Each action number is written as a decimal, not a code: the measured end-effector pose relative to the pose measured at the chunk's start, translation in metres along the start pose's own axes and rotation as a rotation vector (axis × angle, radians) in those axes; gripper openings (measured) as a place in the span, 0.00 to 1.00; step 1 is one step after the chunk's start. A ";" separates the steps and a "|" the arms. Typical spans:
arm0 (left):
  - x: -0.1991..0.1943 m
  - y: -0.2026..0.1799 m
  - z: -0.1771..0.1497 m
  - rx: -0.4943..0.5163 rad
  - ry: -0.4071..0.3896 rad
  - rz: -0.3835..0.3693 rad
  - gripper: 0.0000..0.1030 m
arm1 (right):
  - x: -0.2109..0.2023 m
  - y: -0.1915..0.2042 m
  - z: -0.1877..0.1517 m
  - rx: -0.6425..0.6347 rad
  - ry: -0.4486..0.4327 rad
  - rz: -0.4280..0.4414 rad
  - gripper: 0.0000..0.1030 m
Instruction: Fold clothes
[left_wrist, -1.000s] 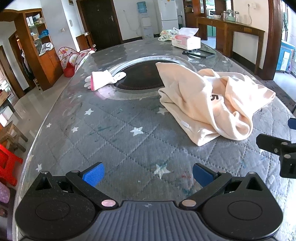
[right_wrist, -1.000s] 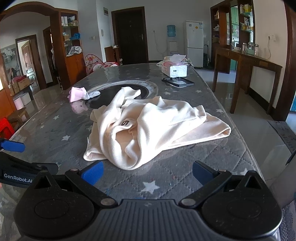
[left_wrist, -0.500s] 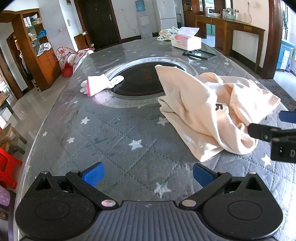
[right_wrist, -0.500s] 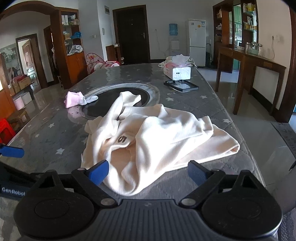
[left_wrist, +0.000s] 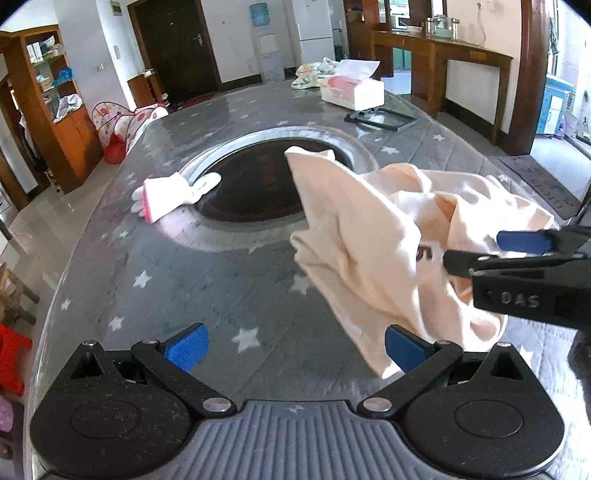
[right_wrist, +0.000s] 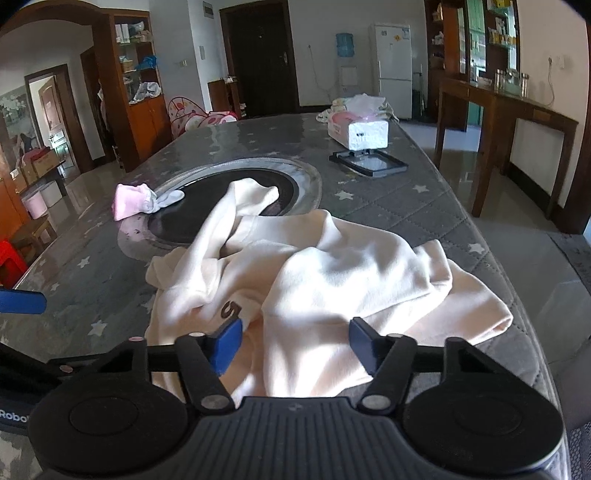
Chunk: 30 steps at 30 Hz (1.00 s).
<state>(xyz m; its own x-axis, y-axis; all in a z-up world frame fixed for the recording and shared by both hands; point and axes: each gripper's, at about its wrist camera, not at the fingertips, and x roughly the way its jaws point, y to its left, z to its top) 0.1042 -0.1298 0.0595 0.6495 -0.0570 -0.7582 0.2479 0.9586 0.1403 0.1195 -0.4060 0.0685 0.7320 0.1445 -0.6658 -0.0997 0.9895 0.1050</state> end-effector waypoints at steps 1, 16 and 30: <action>0.002 -0.001 0.002 0.002 0.000 -0.008 0.99 | 0.003 -0.001 0.001 0.005 0.004 0.002 0.55; 0.024 -0.018 0.019 0.034 0.041 -0.109 0.60 | 0.009 -0.020 0.001 0.043 0.003 0.018 0.16; 0.021 -0.014 0.018 0.025 0.019 -0.171 0.05 | 0.001 -0.022 -0.002 0.051 -0.028 0.024 0.07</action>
<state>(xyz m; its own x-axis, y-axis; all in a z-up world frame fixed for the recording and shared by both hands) 0.1271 -0.1492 0.0528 0.5829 -0.2133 -0.7840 0.3715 0.9281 0.0237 0.1211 -0.4280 0.0637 0.7485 0.1667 -0.6419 -0.0831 0.9838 0.1586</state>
